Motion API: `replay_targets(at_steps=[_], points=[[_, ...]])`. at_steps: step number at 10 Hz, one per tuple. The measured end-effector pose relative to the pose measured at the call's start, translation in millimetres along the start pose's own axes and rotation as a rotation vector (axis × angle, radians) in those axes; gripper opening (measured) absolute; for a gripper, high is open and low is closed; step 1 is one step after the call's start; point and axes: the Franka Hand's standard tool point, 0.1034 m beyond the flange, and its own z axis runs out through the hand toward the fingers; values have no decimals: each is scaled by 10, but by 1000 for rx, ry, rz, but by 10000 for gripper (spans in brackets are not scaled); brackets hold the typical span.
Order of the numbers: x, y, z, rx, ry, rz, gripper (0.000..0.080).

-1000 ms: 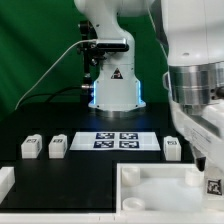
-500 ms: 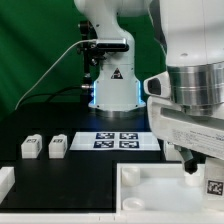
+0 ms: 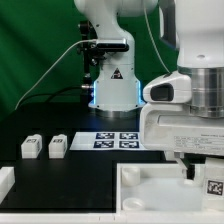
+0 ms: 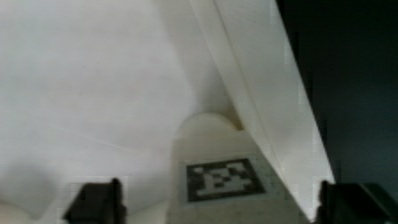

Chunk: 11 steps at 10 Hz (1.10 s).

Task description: Assemble one leg

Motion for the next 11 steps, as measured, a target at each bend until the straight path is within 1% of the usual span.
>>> replay_targets(at_steps=[1,2,3,4,5,6,8,9,11], points=[[-7,-11,1,5,-2,138,291],[-8,-14,1,5,-3,226,291],[-8,-14,1,4,-3,259,291],[4,-35,-11,10,-4,466,291],[31,-56,-23,10,-2,695,291],[46,-65,-5,23,-1,934,291],[70,-75,3,66,-28,1325,292],[71,-75,4,65,-31,1395,292],[70,-74,5,65,-31,1397,292]])
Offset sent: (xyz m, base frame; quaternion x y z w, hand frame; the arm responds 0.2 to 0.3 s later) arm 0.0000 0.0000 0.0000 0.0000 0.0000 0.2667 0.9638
